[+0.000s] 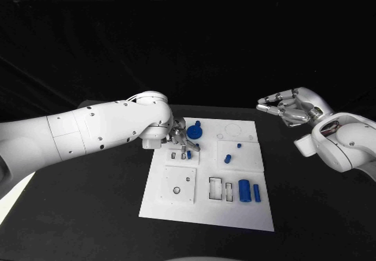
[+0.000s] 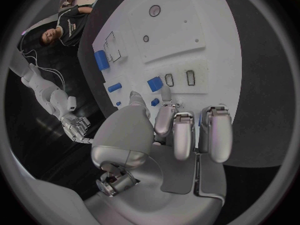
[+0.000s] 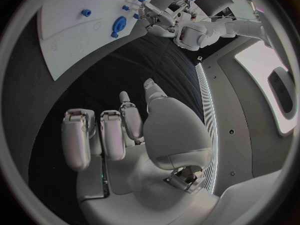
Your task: Assemble the parts on the task board
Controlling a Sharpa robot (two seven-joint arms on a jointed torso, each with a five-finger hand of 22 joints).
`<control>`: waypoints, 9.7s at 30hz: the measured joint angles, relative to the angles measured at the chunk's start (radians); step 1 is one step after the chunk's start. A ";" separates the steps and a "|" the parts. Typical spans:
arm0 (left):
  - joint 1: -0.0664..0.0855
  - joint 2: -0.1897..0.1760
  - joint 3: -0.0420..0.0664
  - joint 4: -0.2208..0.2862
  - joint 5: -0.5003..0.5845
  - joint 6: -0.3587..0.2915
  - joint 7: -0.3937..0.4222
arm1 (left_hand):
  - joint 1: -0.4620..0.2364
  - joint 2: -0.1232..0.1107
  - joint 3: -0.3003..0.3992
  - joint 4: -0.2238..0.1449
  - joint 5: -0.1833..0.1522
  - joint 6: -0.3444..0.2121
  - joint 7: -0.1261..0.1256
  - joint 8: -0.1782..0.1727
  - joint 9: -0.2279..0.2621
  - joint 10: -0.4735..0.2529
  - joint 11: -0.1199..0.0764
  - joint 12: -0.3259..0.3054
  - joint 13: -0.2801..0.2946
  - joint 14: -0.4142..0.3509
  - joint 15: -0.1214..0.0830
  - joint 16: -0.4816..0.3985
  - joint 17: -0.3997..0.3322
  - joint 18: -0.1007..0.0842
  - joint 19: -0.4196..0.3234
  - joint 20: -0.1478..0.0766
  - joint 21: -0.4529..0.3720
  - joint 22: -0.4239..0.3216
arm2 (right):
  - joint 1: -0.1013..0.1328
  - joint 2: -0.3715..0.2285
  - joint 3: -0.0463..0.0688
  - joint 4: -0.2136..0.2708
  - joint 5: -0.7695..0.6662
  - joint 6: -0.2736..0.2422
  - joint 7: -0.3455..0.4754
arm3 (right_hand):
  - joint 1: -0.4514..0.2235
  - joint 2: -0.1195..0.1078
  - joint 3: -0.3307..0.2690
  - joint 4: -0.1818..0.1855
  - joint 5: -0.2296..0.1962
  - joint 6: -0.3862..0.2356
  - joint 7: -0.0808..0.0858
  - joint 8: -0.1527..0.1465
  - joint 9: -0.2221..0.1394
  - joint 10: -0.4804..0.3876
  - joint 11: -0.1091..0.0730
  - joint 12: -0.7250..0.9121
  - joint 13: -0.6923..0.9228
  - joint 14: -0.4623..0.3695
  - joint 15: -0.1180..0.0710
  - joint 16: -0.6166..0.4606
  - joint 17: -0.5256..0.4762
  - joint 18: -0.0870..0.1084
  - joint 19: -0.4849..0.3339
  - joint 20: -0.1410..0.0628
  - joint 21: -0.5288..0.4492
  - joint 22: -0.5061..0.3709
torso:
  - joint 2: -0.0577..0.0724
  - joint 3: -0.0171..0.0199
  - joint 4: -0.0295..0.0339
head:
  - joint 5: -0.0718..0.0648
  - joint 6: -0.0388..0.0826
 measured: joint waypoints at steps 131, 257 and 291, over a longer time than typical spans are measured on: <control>-0.120 -0.153 -0.012 0.231 -0.178 -0.424 -0.002 | -0.015 -0.224 1.020 -0.141 0.000 -0.041 -0.009 0.106 0.157 0.025 -0.025 -0.002 0.019 0.002 -0.016 0.000 0.000 0.002 0.000 -0.014 0.006 0.000 | -0.012 0.026 -0.007 -0.044 0.009 0.085 -0.022 | 0.004 -0.004 -0.017 0.006 0.000 0.000 0.000 0.000 0.001 0.000 0.000 -0.009 0.001 0.000 0.000 -0.004 0.000 0.000 0.000 0.000 -0.008 -0.001 | -0.003 0.0040 0.0131 | -0.007 -0.025; -0.116 -0.106 -0.008 0.177 -0.158 -0.370 0.003 | -0.070 -0.298 1.017 -0.226 0.148 0.039 -0.052 0.137 0.135 0.057 -0.050 0.013 0.031 -0.002 -0.041 0.000 0.000 -0.007 0.000 -0.036 0.023 0.000 | -0.015 0.028 -0.007 -0.053 0.009 0.093 -0.022 | 0.004 -0.004 -0.025 0.008 0.004 0.000 0.000 0.000 0.001 -0.007 0.000 -0.013 0.001 0.000 0.000 -0.008 0.001 0.000 0.000 0.000 -0.008 0.000 | -0.003 0.0039 0.0139 | -0.004 -0.052; -0.119 -0.111 -0.011 0.179 -0.180 -0.367 -0.001 | -0.086 -0.289 0.989 -0.243 0.151 0.036 -0.043 0.156 0.124 0.068 -0.053 0.017 0.037 -0.002 -0.041 0.000 0.000 -0.006 0.000 -0.036 0.035 0.000 | -0.015 0.029 -0.007 -0.055 0.009 0.096 -0.023 | 0.004 -0.004 -0.025 0.008 0.004 0.000 0.000 0.000 0.001 -0.007 0.000 -0.013 0.001 0.000 0.000 -0.008 0.000 0.000 0.000 0.000 -0.012 -0.001 | -0.003 0.0040 0.0136 | 0.000 -0.055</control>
